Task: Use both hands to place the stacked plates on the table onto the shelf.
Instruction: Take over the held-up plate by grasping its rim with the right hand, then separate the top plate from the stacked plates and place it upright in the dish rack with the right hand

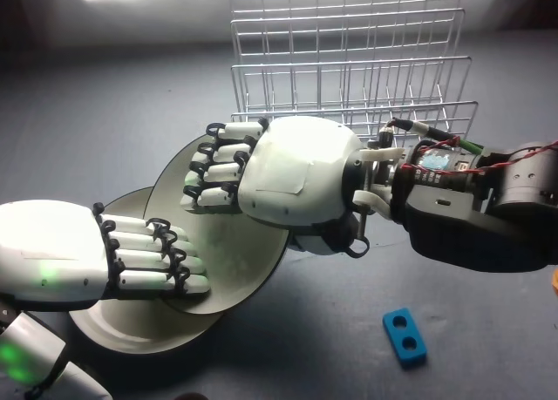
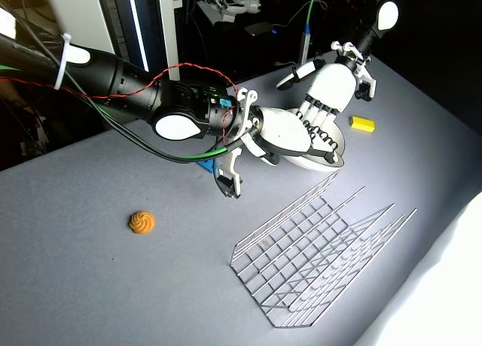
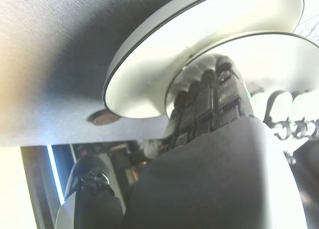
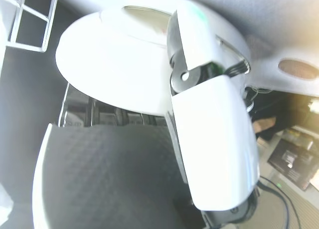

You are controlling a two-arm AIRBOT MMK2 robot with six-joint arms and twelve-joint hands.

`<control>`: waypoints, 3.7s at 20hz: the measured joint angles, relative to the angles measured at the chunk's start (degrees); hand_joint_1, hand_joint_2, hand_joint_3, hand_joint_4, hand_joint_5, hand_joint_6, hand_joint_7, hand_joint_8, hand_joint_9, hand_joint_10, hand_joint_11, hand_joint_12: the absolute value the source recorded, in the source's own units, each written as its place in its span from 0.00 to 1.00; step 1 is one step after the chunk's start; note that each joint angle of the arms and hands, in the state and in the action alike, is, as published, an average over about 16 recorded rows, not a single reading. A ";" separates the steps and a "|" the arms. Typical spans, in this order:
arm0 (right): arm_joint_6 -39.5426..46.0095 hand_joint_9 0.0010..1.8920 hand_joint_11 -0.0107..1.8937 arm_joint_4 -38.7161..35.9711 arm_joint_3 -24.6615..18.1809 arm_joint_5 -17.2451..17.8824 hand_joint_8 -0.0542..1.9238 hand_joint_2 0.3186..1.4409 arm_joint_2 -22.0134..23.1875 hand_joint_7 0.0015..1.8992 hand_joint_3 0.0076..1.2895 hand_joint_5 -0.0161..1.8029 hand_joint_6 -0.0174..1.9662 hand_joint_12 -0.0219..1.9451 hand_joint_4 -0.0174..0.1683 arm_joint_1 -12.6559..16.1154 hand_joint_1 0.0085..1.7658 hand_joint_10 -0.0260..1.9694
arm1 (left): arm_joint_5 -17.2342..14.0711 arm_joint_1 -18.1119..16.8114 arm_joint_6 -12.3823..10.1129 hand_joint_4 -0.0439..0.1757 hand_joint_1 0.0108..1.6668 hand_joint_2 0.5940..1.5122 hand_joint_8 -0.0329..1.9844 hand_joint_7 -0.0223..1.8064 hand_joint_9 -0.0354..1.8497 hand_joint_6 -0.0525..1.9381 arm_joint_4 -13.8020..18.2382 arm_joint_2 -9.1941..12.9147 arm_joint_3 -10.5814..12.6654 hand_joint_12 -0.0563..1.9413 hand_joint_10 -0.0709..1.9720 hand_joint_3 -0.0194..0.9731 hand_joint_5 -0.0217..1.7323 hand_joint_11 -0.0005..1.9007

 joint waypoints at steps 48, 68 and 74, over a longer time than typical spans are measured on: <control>-3.06 0.46 0.40 8.95 -15.71 -2.40 0.50 0.61 9.10 0.51 0.00 0.51 0.57 0.56 0.12 12.35 0.75 0.61 | -6.87 -10.97 -15.74 0.21 0.01 0.48 0.02 0.08 0.07 0.03 4.79 20.94 -1.31 0.12 0.04 0.04 0.10 0.01; 1.04 0.45 0.38 36.36 -21.23 -1.65 0.53 0.61 19.33 0.49 0.01 0.49 0.58 0.59 0.09 24.31 0.76 0.62 | -6.91 -13.71 -16.95 0.21 0.01 0.48 0.02 0.07 0.06 0.03 7.97 18.34 1.32 0.09 0.04 0.04 0.09 0.01; 3.87 0.45 0.38 42.48 -20.79 -0.09 0.54 0.61 21.43 0.49 0.01 0.49 0.58 0.59 0.08 25.11 0.76 0.62 | -6.63 -15.42 -17.28 0.21 0.01 0.48 0.02 0.07 0.06 0.03 9.92 16.84 1.33 0.09 0.04 0.04 0.09 0.01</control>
